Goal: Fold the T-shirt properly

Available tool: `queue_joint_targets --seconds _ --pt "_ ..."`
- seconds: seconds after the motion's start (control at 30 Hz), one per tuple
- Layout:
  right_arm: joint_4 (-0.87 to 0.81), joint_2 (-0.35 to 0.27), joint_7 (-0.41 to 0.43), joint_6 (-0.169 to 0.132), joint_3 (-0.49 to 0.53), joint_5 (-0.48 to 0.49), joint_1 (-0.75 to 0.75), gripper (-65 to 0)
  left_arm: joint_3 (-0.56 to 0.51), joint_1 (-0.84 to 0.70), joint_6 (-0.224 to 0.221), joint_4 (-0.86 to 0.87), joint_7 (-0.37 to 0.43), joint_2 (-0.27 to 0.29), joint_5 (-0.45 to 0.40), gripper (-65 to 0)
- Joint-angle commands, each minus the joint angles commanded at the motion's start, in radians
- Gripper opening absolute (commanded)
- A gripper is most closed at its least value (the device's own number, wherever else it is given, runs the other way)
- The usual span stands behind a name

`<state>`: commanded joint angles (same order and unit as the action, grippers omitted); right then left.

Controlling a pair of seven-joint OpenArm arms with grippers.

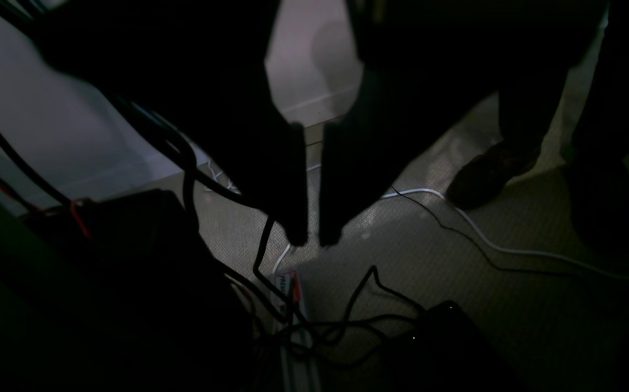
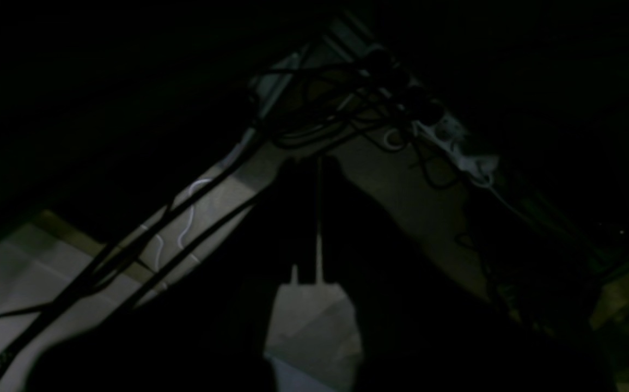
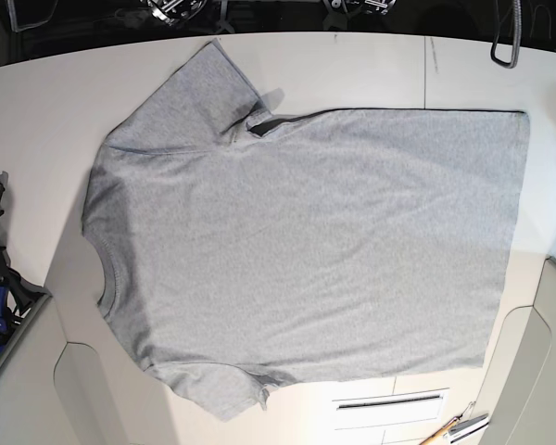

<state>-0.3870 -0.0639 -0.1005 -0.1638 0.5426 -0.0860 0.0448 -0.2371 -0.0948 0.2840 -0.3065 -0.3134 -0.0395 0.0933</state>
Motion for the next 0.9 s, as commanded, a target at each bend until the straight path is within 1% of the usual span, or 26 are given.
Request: queue_joint_targets --seconds 0.07,0.33,0.37,0.4,0.47,0.5,0.53,0.57,0.63,0.67,0.7,0.73,0.87,0.9 --pt "0.000 0.000 0.000 0.000 0.000 0.000 0.000 -64.3 0.000 0.000 0.000 0.000 0.011 0.000 0.000 -57.5" --pt "0.000 0.000 0.000 0.000 0.000 0.000 0.000 -63.4 0.000 0.000 0.000 0.000 0.011 0.000 0.000 -57.5" --pt "0.000 0.000 0.000 0.000 0.000 0.000 0.000 -61.6 0.000 0.000 0.000 0.000 0.011 0.000 0.000 -57.5" --pt "0.000 0.000 0.000 0.003 0.000 0.000 0.000 -57.6 0.000 0.000 0.001 0.000 0.011 0.000 -0.001 -57.5" --pt "0.000 0.000 -0.001 0.004 0.000 0.000 0.000 -45.7 0.000 0.000 0.002 0.000 0.023 -0.005 -0.001 -57.5" --pt "0.000 -0.002 -0.001 0.004 0.000 0.000 0.000 -40.9 0.000 0.000 0.016 0.000 0.027 -0.008 0.000 -57.5" --pt "0.000 -0.003 -0.001 0.004 0.000 0.000 0.000 -38.5 0.000 0.000 0.051 0.000 0.030 -0.008 0.000 -57.5" --pt "0.000 -0.005 -0.001 0.003 0.000 -0.001 0.001 -38.3 0.000 0.000 0.088 0.000 0.030 -0.010 -0.001 -57.5" --pt "0.000 -0.011 -0.001 0.003 0.000 0.000 0.005 -38.3 0.000 -0.004 0.174 0.000 0.029 -0.017 0.000 -57.5" --pt "0.000 -0.014 0.000 0.003 0.000 0.000 0.010 -38.3 0.000 -0.006 0.208 0.000 0.030 -0.020 0.002 -57.5" --pt "0.000 -0.014 0.000 0.003 0.000 0.000 0.015 -38.3 0.000 -0.009 0.223 0.000 0.033 -0.022 0.017 -57.5" --pt "0.000 -0.016 -0.001 0.003 0.000 0.000 0.020 -38.3 0.000 -0.011 0.226 0.000 0.034 -0.026 0.035 -57.5" --pt "-0.022 -0.031 0.000 0.003 0.000 -0.001 0.060 -38.3 0.002 -0.032 0.225 -0.020 0.034 -0.042 0.075 -57.3" --pt "-0.037 -0.038 -0.001 0.003 0.000 -0.001 0.073 -38.3 0.002 -0.045 0.225 -0.037 0.033 -0.044 0.083 -55.8"
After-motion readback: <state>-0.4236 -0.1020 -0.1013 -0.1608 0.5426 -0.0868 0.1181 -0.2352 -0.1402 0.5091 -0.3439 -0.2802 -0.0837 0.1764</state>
